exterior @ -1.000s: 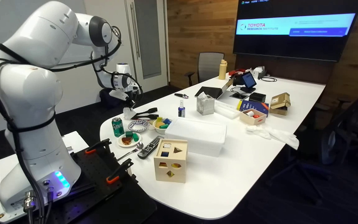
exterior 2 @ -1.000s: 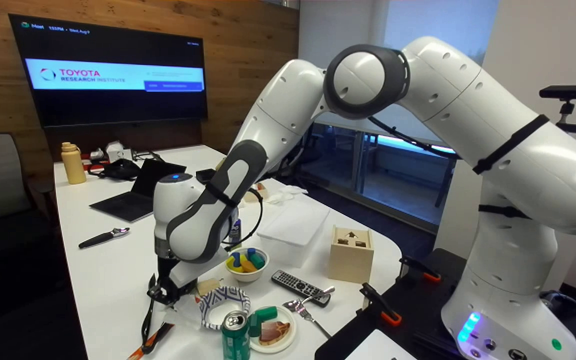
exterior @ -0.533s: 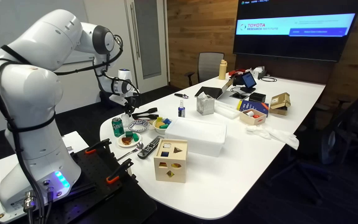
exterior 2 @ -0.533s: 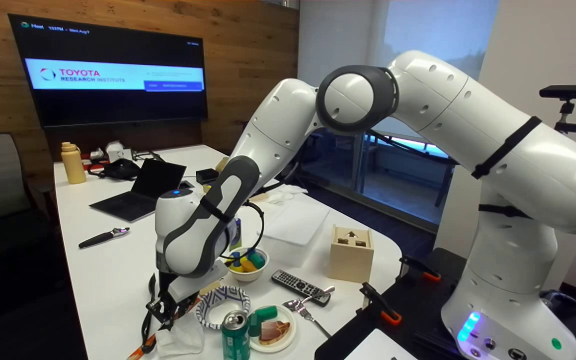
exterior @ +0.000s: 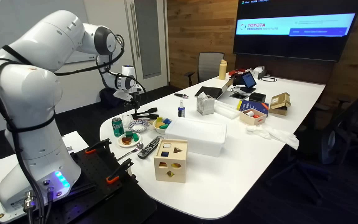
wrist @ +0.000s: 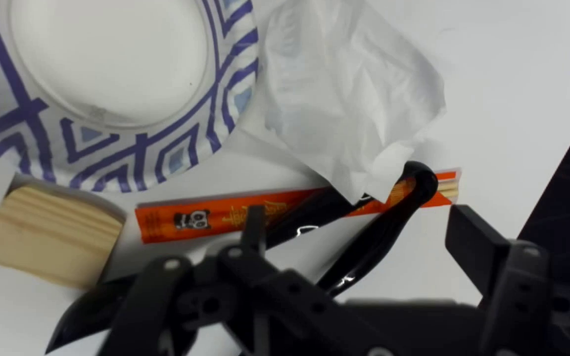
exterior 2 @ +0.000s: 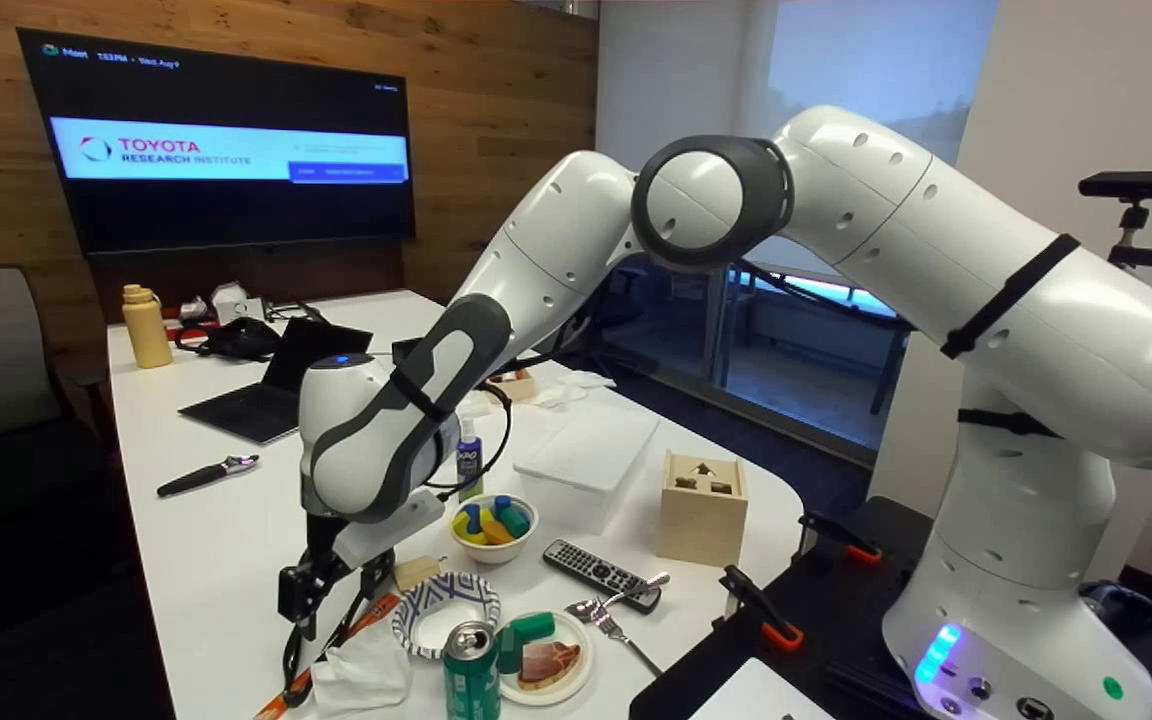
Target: Wipe the silver spoon and fork with the napkin
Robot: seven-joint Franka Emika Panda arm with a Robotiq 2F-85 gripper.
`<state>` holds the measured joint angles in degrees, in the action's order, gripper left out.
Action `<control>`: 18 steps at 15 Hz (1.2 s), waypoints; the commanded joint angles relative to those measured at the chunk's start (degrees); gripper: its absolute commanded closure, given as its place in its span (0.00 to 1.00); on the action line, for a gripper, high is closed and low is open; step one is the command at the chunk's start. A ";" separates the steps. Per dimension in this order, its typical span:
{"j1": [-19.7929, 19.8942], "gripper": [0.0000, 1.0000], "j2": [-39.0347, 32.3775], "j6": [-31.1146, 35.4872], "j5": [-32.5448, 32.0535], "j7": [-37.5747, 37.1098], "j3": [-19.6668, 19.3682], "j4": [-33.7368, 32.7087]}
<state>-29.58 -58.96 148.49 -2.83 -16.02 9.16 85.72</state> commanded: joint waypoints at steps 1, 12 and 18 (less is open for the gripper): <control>-1.18 0.00 6.62 -5.78 -0.55 -1.40 -1.80 3.31; 0.34 0.00 35.46 -4.78 -3.99 -10.84 -6.60 32.38; 5.16 0.00 46.68 -2.74 -5.33 -10.35 -5.39 46.27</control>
<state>-26.60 -18.62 143.85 -6.31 -25.15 2.50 124.47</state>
